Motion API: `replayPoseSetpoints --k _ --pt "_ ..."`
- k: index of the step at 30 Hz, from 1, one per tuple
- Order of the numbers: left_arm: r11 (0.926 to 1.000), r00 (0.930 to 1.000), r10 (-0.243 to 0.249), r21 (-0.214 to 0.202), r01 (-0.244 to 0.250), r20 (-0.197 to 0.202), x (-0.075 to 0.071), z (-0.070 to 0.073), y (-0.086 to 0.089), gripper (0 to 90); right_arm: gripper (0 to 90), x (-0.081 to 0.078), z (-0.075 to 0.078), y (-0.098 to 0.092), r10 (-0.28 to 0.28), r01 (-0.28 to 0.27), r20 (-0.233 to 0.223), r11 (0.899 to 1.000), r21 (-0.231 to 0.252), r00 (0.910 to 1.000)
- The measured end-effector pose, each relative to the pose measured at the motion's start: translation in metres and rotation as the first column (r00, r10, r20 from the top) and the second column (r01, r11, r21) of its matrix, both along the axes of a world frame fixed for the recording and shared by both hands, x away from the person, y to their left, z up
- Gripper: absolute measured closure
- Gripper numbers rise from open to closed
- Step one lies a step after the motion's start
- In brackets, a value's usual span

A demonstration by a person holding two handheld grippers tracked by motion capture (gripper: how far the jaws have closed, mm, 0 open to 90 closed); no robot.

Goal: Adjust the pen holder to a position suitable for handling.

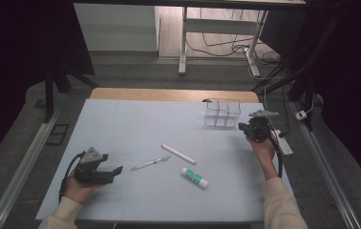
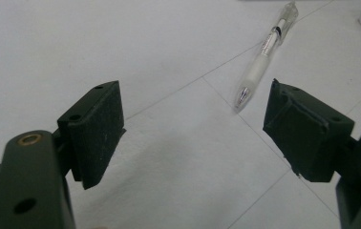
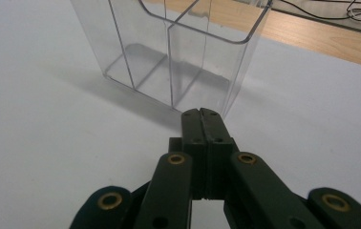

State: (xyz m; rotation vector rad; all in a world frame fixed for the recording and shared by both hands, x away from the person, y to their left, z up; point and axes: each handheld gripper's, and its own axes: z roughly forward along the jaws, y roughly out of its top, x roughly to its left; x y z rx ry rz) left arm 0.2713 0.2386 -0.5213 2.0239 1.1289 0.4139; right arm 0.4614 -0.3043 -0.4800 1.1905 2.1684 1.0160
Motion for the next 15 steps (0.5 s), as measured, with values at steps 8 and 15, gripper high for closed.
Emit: replayPoseSetpoints --k 8,15 --pt "1.0 1.0 -0.01 -0.002 0.01 0.0 0.0 0.0 0.0 21.5 88.7 0.015 -0.001 -0.003 -0.049 0.049 -0.011 0.999 -0.008 0.9987" --pt "0.9999 0.9999 -0.012 -0.003 0.012 -0.002 0.0 -0.001 0.0 21.6 88.7 0.032 0.001 -0.01 -0.078 0.078 -0.014 0.997 0.005 0.9969"
